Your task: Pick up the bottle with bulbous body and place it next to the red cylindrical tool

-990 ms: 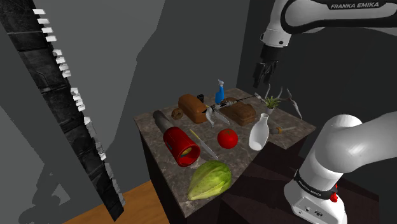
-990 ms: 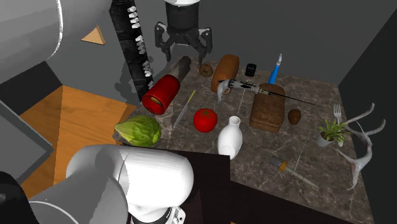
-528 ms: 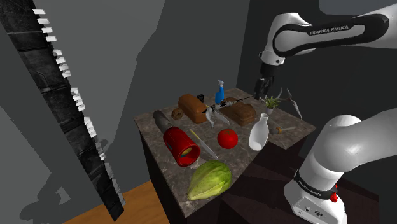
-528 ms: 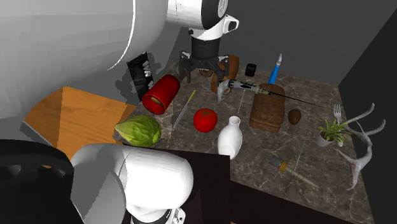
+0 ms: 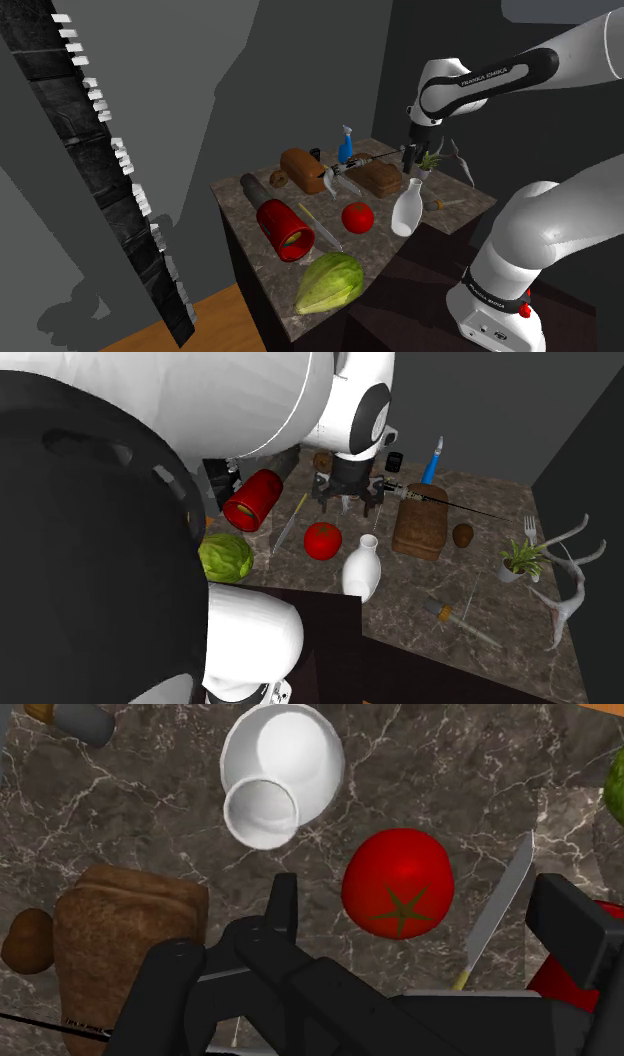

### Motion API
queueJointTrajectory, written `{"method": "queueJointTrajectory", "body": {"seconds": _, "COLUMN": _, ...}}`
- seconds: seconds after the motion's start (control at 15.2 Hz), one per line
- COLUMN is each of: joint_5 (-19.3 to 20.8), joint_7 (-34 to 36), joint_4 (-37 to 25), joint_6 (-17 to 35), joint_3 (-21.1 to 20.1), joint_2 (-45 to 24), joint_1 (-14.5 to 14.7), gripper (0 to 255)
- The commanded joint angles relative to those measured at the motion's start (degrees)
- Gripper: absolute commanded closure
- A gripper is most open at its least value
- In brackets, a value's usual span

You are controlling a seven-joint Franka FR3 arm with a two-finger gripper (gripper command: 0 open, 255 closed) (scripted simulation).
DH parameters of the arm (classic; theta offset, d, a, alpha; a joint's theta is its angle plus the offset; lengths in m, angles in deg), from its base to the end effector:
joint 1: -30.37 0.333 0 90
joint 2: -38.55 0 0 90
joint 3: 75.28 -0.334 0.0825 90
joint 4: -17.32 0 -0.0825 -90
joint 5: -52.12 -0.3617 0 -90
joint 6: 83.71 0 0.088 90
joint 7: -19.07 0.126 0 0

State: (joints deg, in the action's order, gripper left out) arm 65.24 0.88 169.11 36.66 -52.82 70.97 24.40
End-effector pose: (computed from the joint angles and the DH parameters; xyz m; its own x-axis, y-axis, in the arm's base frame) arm 0.2945 -0.1738 0.4140 1.0000 -0.0040 -0.0015 -0.0040 -0.9999 -0.0108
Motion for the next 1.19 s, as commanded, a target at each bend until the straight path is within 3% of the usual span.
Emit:
{"method": "queueJointTrajectory", "body": {"seconds": 0.0, "joint_5": 1.0, "joint_7": -2.3, "joint_4": 0.2, "joint_6": 3.3, "joint_3": 2.3, "joint_2": -3.2, "joint_1": -0.5, "gripper": 0}}
{"method": "queueJointTrajectory", "body": {"seconds": 0.4, "joint_5": 1.0, "joint_7": -9.2, "joint_4": -0.7, "joint_6": 14.2, "joint_3": 8.9, "joint_2": -15.7, "joint_1": -0.4, "gripper": 0}}
{"method": "queueJointTrajectory", "body": {"seconds": 0.86, "joint_5": -0.9, "joint_7": -10.9, "joint_4": 1.3, "joint_6": 21.2, "joint_3": 10.5, "joint_2": -21.1, "joint_1": 0.6, "gripper": 0}}
{"method": "queueJointTrajectory", "body": {"seconds": 1.12, "joint_5": -1.1, "joint_7": -11.1, "joint_4": 1.4, "joint_6": 21.8, "joint_3": 10.6, "joint_2": -21.6, "joint_1": 0.7, "gripper": 0}}
